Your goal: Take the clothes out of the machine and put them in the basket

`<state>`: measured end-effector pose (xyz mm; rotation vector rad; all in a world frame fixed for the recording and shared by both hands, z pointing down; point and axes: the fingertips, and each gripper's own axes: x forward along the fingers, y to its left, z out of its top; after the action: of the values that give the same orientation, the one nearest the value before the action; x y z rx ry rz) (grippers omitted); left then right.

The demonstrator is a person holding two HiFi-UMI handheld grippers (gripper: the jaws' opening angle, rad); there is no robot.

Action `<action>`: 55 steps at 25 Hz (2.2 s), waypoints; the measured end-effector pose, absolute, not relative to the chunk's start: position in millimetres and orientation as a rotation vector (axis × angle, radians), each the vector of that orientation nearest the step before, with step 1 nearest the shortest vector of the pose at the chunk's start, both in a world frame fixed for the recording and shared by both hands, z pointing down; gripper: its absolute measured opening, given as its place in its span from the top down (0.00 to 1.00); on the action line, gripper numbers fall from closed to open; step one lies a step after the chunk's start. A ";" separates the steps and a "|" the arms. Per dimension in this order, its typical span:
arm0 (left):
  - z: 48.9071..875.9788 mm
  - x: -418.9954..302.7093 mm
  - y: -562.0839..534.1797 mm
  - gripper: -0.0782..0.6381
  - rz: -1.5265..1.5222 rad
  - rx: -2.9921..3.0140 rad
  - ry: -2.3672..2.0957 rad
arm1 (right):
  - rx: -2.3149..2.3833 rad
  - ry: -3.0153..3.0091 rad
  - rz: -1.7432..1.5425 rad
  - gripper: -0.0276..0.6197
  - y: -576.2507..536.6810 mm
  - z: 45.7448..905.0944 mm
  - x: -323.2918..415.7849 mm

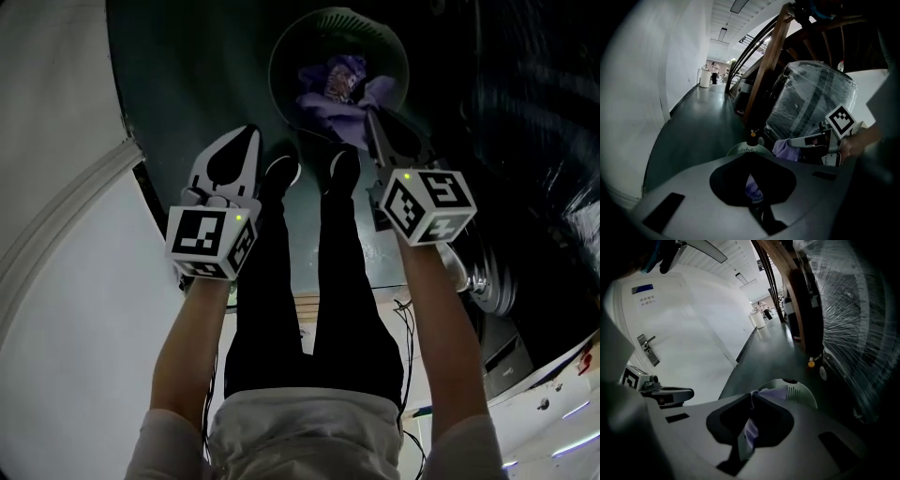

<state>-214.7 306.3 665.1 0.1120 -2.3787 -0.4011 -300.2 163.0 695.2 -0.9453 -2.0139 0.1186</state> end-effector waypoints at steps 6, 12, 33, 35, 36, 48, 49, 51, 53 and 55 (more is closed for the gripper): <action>698.9 -221.5 311.7 0.87 -0.423 0.104 -2.320 | -0.954 -1.973 -0.067 0.93 176.4 740.8 -315.3; 745.7 -231.4 319.6 0.87 -0.452 0.067 -2.213 | -0.925 -1.883 -0.227 0.93 177.5 791.5 -316.8; 803.8 -262.7 334.7 0.87 -0.553 -0.002 -2.061 | -0.725 -1.789 -0.122 0.74 171.0 830.8 -315.6; 801.5 -265.7 333.7 0.87 -0.554 0.004 -2.067 | -0.720 -1.786 -0.110 0.75 170.7 832.1 -316.0; 800.2 -267.5 333.3 0.87 -0.553 0.007 -2.072 | -0.716 -1.790 -0.104 0.75 170.2 832.2 -317.2; 797.2 -260.3 330.1 0.87 -0.524 0.029 -2.067 | -0.730 -1.785 -0.144 0.94 162.6 829.1 -305.6; 796.1 -259.5 330.0 0.87 -0.522 0.030 -2.067 | -0.735 -1.784 -0.143 0.94 162.8 827.3 -303.7; 792.8 -258.5 329.9 0.87 -0.515 0.032 -2.071 | -0.739 -1.789 -0.151 0.94 162.4 823.6 -301.0; 788.1 -258.3 329.8 0.87 -0.506 0.034 -2.078 | -0.738 -1.801 -0.159 0.94 160.9 819.1 -299.5; 781.8 -258.5 329.9 0.87 -0.497 0.038 -2.089 | -0.731 -1.813 -0.153 0.94 159.3 813.1 -298.4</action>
<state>-258.5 329.9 781.8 0.0380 -2.0890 -0.4975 -298.4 159.3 813.1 -0.7309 -1.8128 -0.1531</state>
